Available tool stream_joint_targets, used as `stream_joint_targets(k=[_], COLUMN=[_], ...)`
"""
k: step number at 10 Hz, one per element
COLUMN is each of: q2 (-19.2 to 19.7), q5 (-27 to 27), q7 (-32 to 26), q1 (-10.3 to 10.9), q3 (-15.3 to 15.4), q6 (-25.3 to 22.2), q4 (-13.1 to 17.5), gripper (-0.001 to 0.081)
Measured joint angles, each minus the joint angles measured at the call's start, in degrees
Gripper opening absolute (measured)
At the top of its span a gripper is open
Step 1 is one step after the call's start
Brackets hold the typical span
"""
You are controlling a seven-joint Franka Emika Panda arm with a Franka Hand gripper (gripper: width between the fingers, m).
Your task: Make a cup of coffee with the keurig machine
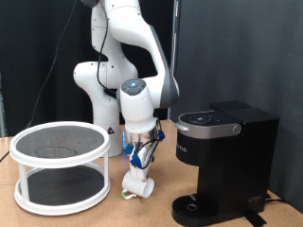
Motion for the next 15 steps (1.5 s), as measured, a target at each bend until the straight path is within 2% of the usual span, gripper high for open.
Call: stream_joint_targets(k=[3, 5, 7, 11, 15], q2=[0.24, 1.19, 2.31, 4.32, 7.48], q5=[-8.81, -9.72, -8.43, -5.5, -5.51], q7=[3.23, 3.18, 2.88, 2.99, 3.01], q1=[0.0, 0.13, 1.04, 4.33, 9.67], q3=[-1.29, -1.53, -1.52, -1.73, -5.54], q6=[2.39, 6.35, 9.58, 11.6, 13.47], q4=[-3.21, -5.26, -6.44, -7.05, -7.02], gripper=[0.0734, 0.0734, 0.0734, 0.0734, 0.0734])
